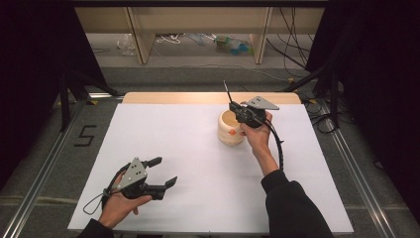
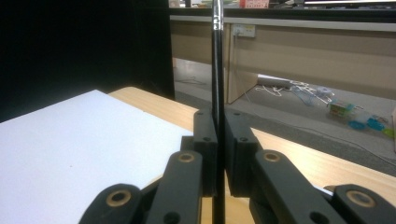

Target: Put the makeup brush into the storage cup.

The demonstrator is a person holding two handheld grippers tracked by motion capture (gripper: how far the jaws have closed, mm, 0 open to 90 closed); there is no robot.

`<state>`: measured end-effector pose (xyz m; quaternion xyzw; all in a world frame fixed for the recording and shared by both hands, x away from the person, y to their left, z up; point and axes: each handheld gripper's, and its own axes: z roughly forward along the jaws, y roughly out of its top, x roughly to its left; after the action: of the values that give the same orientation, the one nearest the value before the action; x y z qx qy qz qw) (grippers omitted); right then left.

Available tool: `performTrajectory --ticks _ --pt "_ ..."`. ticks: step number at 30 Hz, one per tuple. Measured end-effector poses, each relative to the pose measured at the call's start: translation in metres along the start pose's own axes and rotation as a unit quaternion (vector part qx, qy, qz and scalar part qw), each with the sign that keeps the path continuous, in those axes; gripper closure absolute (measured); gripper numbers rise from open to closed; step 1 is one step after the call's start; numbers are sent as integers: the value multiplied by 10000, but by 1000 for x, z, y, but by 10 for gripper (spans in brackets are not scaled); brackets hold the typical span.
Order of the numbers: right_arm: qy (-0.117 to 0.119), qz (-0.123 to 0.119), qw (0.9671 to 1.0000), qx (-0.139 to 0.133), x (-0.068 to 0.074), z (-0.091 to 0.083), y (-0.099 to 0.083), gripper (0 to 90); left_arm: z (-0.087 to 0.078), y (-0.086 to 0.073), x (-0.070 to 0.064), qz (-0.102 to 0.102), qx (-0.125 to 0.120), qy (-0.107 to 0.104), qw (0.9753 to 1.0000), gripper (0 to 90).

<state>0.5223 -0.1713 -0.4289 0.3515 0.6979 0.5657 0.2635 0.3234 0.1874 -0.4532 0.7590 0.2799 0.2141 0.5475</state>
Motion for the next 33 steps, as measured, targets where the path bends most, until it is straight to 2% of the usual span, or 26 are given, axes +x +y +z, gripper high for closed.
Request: performTrajectory --ticks 4,5,10,11,13,16,17,18,19,22,25,28,30,33 --pt "44 33 10000 46 0 0 -1 848 0 0 0 1 4 -1 10000 185" --pt "-10 11 10000 63 0 0 -2 848 0 0 0 -3 4 -4 10000 185" --pt "36 -50 10000 6 -1 1 -3 851 0 0 0 -1 5 -5 10000 184" --pt "77 16 10000 40 -1 1 -4 852 0 0 0 -4 3 -9 10000 184" --pt "74 -20 10000 25 -1 1 -4 852 0 0 0 1 5 -8 10000 184" --pt "85 52 9999 80 -1 1 -5 850 0 0 0 51 5 -11 10000 184" --pt "27 33 10000 82 -2 1 -5 847 0 0 0 53 9 -11 10000 184" --pt "50 23 10000 70 -2 2 -5 825 0 0 0 4 8 -15 10000 184" --pt "29 170 9997 193 -1 1 -6 774 0 0 0 -5 6 -14 10000 184" --pt "-202 188 9994 198 -3 1 -6 593 0 0 0 50 9 -12 10000 184" --pt "-252 274 9990 247 -4 -1 -5 556 0 0 0 43 14 -14 10000 184" --pt "-298 402 9986 150 -7 -5 -1 490 1 0 0 33 11 -18 10000 184" --pt "-293 415 9986 113 -7 -6 0 478 1 0 0 38 15 -13 10000 185" --pt "-316 456 9982 226 -8 -9 2 448 1 0 0 22 14 -7 10000 184"
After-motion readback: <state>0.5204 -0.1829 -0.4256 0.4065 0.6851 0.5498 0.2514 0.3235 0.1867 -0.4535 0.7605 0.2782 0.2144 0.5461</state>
